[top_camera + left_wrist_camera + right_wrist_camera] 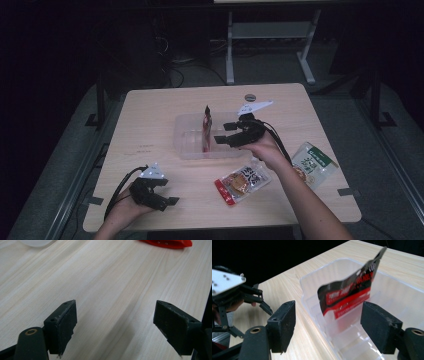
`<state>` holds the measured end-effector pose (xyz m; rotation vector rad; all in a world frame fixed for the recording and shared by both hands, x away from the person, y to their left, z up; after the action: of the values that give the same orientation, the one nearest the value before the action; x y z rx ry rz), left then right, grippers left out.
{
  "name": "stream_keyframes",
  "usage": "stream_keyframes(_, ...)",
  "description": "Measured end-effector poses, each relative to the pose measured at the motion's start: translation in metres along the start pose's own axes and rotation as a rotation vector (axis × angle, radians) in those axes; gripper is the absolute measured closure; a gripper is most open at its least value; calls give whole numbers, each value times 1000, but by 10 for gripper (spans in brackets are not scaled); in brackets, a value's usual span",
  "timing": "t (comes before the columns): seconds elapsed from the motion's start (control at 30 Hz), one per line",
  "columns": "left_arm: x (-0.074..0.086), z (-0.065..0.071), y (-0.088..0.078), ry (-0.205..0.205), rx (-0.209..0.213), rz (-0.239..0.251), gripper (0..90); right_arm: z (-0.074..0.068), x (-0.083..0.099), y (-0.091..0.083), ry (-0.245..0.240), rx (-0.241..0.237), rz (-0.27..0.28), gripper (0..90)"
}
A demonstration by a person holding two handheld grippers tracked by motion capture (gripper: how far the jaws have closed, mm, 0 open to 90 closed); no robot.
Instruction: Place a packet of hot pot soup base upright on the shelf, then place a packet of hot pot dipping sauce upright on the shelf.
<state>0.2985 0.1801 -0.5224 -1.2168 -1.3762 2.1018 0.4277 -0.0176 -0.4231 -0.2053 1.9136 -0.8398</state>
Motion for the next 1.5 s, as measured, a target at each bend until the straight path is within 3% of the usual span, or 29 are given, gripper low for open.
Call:
stream_keyframes(0.1,-2,1,0,-17,13,11,186,0,8,-5,-10,26,-8,284)
stream_keyframes(0.2,-1,1,-1,1,-1,7,186,-1,17,-10,-39,61,-19,286)
stream_keyframes(0.37,0,0,-1,29,-18,-12,194,-7,29,-17,-52,69,-20,287)
stream_keyframes(0.87,4,0,-2,20,-25,-13,211,-26,81,-33,-82,99,-75,284)
stream_keyframes(1.27,1,4,-2,8,-15,-6,234,-32,118,-49,-47,99,-88,267)
stream_keyframes(1.5,-7,12,-5,-3,7,21,346,-28,139,-61,-8,116,-94,258)
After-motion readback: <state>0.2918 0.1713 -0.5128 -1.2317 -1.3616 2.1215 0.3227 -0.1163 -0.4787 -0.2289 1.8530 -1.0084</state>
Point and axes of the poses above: each handheld gripper's, and its own axes: y roughly forward along the jaws, x roughly out of its underside, z roughly to its right, the point moved 10 cm from there along y, roughly forward along the jaws, and after that the axes turned 11 degrees about -z, right-handed, at the moved point
